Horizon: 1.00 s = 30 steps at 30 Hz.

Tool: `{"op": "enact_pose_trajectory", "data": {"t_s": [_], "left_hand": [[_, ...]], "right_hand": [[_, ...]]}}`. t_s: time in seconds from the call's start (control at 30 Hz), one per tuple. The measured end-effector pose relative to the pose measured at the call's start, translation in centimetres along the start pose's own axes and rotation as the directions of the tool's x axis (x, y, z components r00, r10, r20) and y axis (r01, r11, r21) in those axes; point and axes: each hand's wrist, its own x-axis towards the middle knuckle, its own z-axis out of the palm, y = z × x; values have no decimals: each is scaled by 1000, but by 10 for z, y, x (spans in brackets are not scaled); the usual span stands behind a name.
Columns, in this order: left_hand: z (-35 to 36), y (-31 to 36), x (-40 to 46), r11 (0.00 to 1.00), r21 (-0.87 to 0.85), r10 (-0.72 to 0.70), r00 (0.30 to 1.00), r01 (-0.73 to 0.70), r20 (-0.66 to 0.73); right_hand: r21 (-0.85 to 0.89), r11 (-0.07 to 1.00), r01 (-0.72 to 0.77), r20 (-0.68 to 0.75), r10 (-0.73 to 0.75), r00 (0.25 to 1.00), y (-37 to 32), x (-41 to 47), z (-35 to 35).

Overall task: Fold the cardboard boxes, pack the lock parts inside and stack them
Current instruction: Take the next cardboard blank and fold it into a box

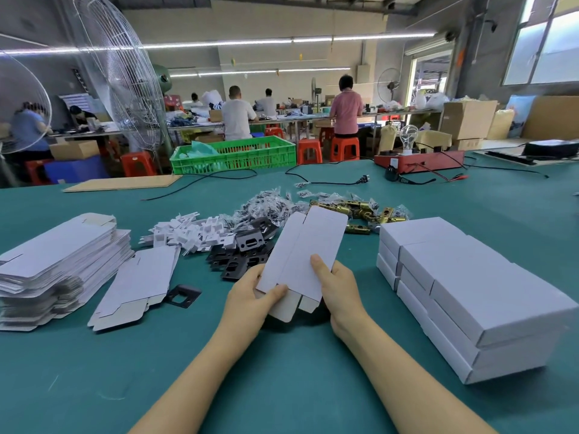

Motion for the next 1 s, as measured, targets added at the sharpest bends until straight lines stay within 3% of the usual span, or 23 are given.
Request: {"op": "enact_pose_trajectory", "data": {"t_s": [0.2, 0.3, 0.47, 0.6, 0.8, 1.0], "left_hand": [[-2, -7, 5, 990, -129, -82, 979, 58, -186], [2, -8, 6, 977, -199, -108, 977, 71, -182], [13, -5, -2, 993, 74, 92, 996, -91, -16], [11, -5, -1, 955, 239, 189, 982, -176, -30], [5, -3, -1, 996, 72, 63, 997, -60, -38], [10, 0, -3, 986, 109, 129, 991, -127, -17]], "right_hand": [[-243, 967, 79, 171, -37, 985, 2, -10, 6], [-319, 932, 172, 211, -108, 972, 8, -12, 8], [-304, 909, 283, 186, -235, 954, 10, -11, 7], [-304, 894, 329, 168, -290, 942, 10, -11, 8], [-249, 905, 344, 148, -316, 937, 8, -14, 10], [-92, 965, 245, 126, -232, 964, 5, -12, 7]]}}
